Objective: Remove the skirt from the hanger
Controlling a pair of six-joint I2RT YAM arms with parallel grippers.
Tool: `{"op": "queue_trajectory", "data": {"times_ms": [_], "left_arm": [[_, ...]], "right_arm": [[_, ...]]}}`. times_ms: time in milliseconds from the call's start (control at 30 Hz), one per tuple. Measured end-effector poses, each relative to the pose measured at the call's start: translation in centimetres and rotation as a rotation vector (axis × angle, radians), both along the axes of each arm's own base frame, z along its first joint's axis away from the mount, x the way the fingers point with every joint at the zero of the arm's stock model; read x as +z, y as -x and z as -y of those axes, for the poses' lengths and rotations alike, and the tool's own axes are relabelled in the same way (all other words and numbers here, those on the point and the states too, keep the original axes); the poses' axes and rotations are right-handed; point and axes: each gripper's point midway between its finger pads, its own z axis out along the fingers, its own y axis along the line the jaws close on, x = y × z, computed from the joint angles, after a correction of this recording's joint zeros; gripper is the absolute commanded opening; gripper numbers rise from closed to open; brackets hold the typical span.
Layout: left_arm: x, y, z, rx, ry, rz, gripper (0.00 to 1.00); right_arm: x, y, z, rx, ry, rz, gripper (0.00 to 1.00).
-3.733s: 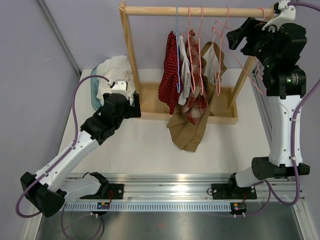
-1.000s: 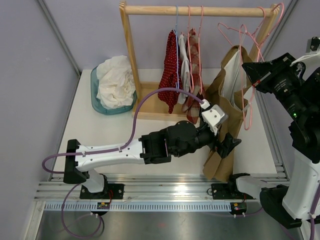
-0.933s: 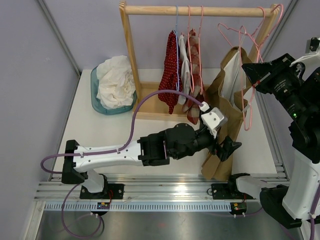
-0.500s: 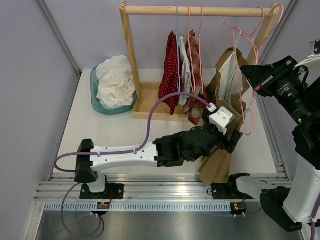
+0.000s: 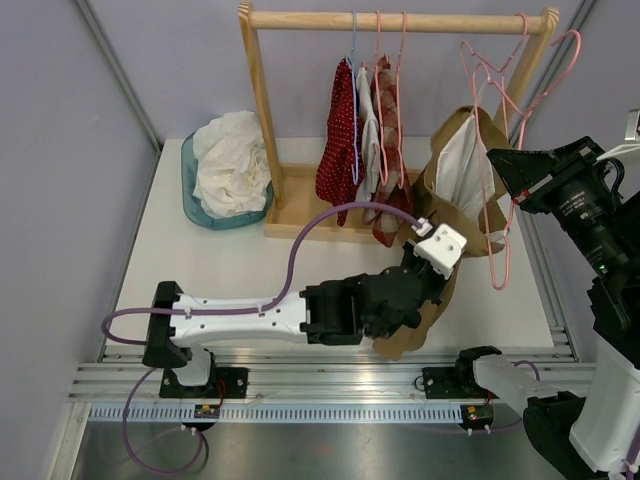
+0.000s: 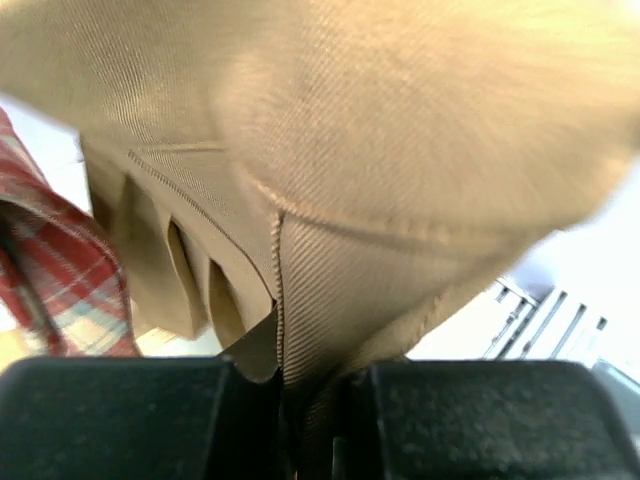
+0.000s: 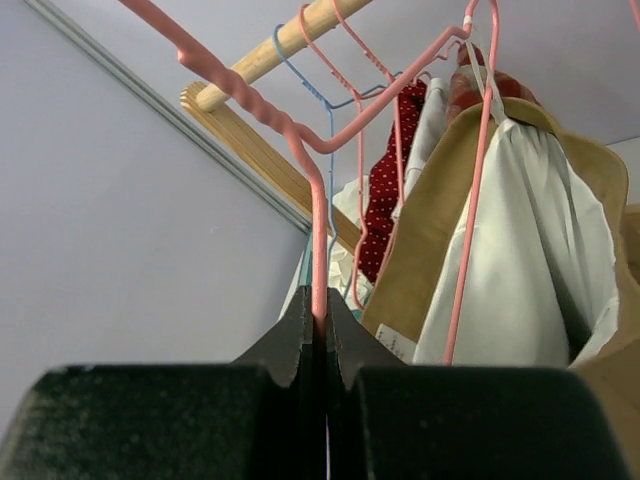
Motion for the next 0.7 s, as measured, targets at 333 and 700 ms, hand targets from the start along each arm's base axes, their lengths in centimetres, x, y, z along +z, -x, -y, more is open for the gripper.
{"op": "queue_trajectory", "data": {"times_ms": [333, 700], "left_arm": [[5.1, 10.9, -0.2, -0.136, -0.074, 0.199, 0.00], [6.5, 14.5, -1.4, -0.069, -0.151, 0.323, 0.00]], "right_arm": [[-2.2, -2.5, 1.2, -0.089, 0.026, -0.039, 0.00], [-2.3, -0.6, 2.1, -0.123, 0.056, 0.004, 0.00]]}}
